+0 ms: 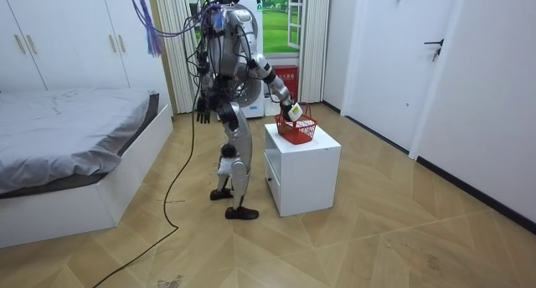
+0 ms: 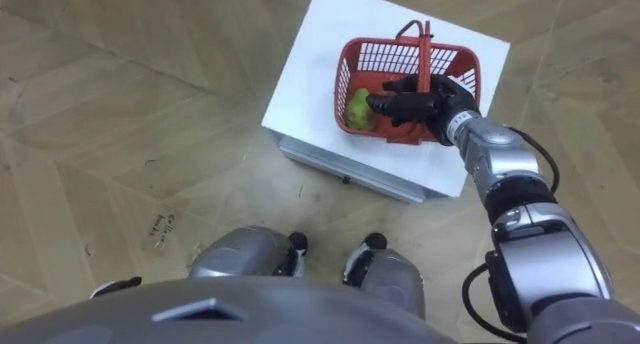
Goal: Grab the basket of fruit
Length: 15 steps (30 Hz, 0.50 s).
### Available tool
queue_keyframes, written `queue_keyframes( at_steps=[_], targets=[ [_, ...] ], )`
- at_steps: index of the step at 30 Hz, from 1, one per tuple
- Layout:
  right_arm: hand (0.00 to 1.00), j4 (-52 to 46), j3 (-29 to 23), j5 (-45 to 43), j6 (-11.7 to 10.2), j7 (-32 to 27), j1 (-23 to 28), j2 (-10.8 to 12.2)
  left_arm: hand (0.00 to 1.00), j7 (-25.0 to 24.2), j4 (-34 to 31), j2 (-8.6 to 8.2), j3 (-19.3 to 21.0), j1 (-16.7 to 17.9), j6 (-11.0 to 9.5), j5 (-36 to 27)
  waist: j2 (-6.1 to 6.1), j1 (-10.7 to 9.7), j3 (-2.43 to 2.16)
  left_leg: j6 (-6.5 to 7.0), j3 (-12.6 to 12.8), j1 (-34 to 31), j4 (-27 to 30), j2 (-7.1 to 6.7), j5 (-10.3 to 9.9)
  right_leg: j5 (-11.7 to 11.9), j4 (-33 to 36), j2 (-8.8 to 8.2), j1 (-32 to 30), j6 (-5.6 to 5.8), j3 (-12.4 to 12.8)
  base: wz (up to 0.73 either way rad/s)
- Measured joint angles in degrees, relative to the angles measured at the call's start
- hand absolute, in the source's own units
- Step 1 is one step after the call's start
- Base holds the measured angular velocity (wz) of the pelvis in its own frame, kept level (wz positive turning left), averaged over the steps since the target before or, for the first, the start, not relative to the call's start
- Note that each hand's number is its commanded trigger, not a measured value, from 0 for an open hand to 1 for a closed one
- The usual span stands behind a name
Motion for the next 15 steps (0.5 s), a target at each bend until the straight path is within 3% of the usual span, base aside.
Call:
queue_keyframes(
  at_steps=[6,9,15],
  targets=[
    [0.0,0.07,0.11,0.65,0.01,0.28,0.04,0.01,0.0,1.02,0.02,-0.74,-0.1,-0.02,0.0,-0.15,-0.16,-0.02,0.1,-0.13,0.0,0.13,-0.21,0.03,0.15,-0.04,-0.03,0.03,0.04,0.02,0.03,0.0],
    [0.0,0.05,0.11,0.51,0.01,-0.02,0.05,0.01,0.0,1.14,0.09,-0.77,-0.1,-0.01,0.0,-0.17,-0.72,-0.41,0.39,-0.13,0.25,0.47,-0.55,0.1,0.15,-0.04,-0.05,0.02,0.15,0.02,0.05,-0.04],
    [0.0,-0.99,0.0,-1.89,0.01,-2.59,0.11,-0.04,0.0,1.15,0.04,-0.99,-0.15,0.96,0.01,-0.05,-2.35,-1.51,0.26,-0.03,0.65,1.46,-1.6,0.11,0.29,-0.04,-0.17,0.01,0.52,0.02,-0.03,-0.02]
  ],
)
